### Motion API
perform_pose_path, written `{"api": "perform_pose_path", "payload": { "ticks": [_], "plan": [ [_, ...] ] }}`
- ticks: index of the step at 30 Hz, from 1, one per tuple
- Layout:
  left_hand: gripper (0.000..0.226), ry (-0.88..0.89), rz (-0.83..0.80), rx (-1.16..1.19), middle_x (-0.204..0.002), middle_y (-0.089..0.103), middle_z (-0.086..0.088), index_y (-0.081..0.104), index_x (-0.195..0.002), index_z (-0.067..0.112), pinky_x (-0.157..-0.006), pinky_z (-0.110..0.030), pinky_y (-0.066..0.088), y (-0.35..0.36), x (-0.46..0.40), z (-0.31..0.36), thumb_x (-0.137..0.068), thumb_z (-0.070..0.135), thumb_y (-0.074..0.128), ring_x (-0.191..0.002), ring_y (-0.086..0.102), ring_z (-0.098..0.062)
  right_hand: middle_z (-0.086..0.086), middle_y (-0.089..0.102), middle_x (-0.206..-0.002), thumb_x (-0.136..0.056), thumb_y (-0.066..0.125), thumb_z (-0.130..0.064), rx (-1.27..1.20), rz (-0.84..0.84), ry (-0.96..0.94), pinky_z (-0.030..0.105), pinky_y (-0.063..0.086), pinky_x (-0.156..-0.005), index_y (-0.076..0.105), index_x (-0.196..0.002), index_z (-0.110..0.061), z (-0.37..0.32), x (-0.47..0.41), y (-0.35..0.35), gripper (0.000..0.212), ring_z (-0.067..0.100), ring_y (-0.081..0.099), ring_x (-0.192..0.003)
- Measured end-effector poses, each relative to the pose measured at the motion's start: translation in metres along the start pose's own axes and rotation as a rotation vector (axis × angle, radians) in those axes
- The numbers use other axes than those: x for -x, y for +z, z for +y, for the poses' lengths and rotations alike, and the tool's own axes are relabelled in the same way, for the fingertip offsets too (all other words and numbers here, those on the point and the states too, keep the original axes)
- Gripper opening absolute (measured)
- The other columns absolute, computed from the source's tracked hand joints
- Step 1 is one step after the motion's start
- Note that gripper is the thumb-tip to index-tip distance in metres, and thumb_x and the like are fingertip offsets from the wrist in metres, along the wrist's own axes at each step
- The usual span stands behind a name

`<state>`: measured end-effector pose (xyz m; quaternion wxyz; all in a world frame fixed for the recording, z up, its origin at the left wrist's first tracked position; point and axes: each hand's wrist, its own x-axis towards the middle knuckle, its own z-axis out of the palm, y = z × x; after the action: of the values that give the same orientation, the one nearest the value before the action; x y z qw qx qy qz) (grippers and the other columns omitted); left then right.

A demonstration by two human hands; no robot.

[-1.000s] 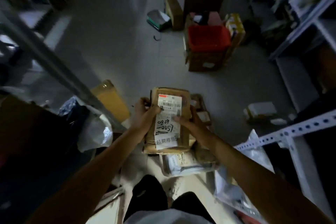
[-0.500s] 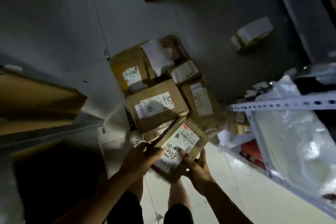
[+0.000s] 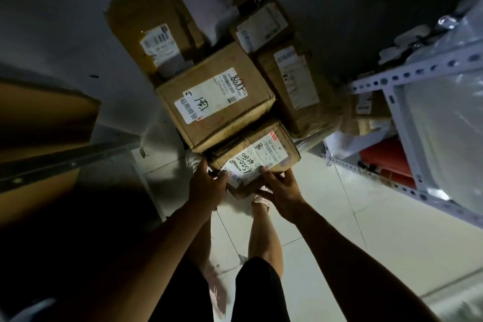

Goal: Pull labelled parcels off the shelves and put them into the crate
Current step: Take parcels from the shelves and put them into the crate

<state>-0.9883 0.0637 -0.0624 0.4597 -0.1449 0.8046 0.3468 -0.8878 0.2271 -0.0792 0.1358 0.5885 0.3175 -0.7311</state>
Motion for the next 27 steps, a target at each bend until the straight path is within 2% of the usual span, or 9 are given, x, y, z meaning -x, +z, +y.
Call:
{"api": "perform_pose_path", "payload": {
  "ticks": [3, 6, 10, 11, 14, 17, 20, 24, 27],
  "plan": [
    [0.071, -0.002, -0.001, 0.044, -0.137, 0.06, -0.004, 0.041, -0.149, 0.025, -0.092, -0.045, 0.059, 0.002, 0.008, -0.003, -0.082, 0.041, 0.058, -0.114, 0.065, -0.019, 0.016, 0.063, -0.129, -0.082, 0.077, -0.017, 0.014, 0.035, 0.008, 0.054, 0.061, -0.081, 0.044, -0.139, -0.012, -0.001, 0.003, -0.001, 0.067, 0.035, 0.068, -0.112],
    [0.053, -0.019, -0.023, 0.099, -0.13, 0.064, 0.001, 0.046, -0.146, 0.023, -0.087, -0.036, 0.061, 0.003, 0.017, 0.002, -0.095, 0.027, 0.062, -0.11, 0.066, -0.015, 0.015, 0.064, -0.123, -0.088, 0.074, -0.01, 0.064, 0.07, 0.005, 0.05, 0.061, -0.082, 0.045, -0.135, -0.01, -0.004, 0.002, 0.0, 0.056, 0.032, 0.069, -0.108],
    [0.03, -0.002, -0.015, 0.039, -0.118, 0.069, 0.003, 0.061, -0.128, 0.019, -0.074, -0.016, 0.051, 0.003, 0.036, 0.012, -0.098, 0.016, 0.061, -0.106, 0.064, -0.011, 0.019, 0.069, -0.113, -0.087, 0.075, -0.006, 0.237, 0.235, 0.025, 0.048, 0.06, -0.089, 0.058, -0.107, -0.013, -0.02, 0.017, 0.005, 0.028, 0.031, 0.072, -0.097],
    [0.025, 0.015, -0.004, 0.045, -0.114, 0.07, 0.004, 0.064, -0.12, 0.02, -0.076, -0.017, 0.051, 0.0, 0.045, 0.019, -0.097, 0.012, 0.06, -0.107, 0.065, -0.013, 0.017, 0.07, -0.107, -0.087, 0.073, -0.004, 0.257, 0.241, 0.033, 0.046, 0.06, -0.089, 0.059, -0.107, -0.012, -0.027, 0.027, 0.006, 0.026, 0.029, 0.071, -0.091],
    [0.029, 0.06, -0.03, 0.033, -0.111, 0.072, 0.006, 0.07, -0.111, 0.028, -0.093, -0.038, 0.057, -0.012, 0.078, 0.04, -0.094, 0.009, 0.056, -0.11, 0.066, -0.018, 0.011, 0.066, -0.088, -0.09, 0.068, 0.003, 0.253, 0.181, 0.026, 0.039, 0.057, -0.084, 0.053, -0.126, -0.014, -0.048, 0.065, 0.005, 0.042, 0.026, 0.063, -0.077],
    [0.026, 0.126, -0.026, -0.094, -0.113, 0.071, 0.0, 0.069, -0.119, 0.02, -0.082, -0.031, 0.058, -0.025, 0.122, 0.075, -0.099, 0.016, 0.053, -0.104, 0.068, -0.023, 0.012, 0.067, -0.085, -0.092, 0.065, 0.003, 0.369, 0.148, -0.04, 0.042, 0.058, -0.09, 0.055, -0.137, -0.007, -0.07, 0.112, 0.002, 0.047, 0.029, 0.066, -0.081],
    [0.028, 0.268, 0.001, -0.304, -0.109, 0.067, 0.006, 0.065, -0.123, 0.02, -0.064, -0.016, 0.045, -0.035, 0.172, 0.108, -0.099, 0.017, 0.051, -0.094, 0.062, -0.017, 0.017, 0.069, -0.102, -0.093, 0.066, -0.006, 0.608, 0.102, -0.11, 0.039, 0.057, -0.079, 0.057, -0.135, -0.01, -0.094, 0.171, -0.004, 0.043, 0.026, 0.065, -0.077],
    [0.033, 0.623, 0.021, -0.713, -0.11, 0.07, 0.006, 0.065, -0.113, 0.03, -0.082, -0.032, 0.054, -0.043, 0.219, 0.146, -0.083, 0.016, 0.066, -0.1, 0.064, -0.021, 0.008, 0.06, -0.127, -0.098, 0.058, -0.022, 1.232, 0.154, -0.346, 0.03, 0.048, -0.082, 0.048, -0.143, -0.019, -0.123, 0.257, -0.018, 0.047, 0.027, 0.061, -0.11],
    [0.039, 0.9, 0.065, -1.069, -0.123, 0.061, -0.003, 0.063, -0.119, 0.025, -0.086, -0.038, 0.049, -0.032, 0.253, 0.181, -0.085, 0.006, 0.059, -0.109, 0.06, -0.029, 0.005, 0.061, -0.129, -0.092, 0.055, -0.013, 1.521, 0.319, -0.522, 0.03, 0.05, -0.078, 0.05, -0.142, -0.023, -0.135, 0.311, -0.036, 0.051, 0.03, 0.062, -0.113]
  ]
}}
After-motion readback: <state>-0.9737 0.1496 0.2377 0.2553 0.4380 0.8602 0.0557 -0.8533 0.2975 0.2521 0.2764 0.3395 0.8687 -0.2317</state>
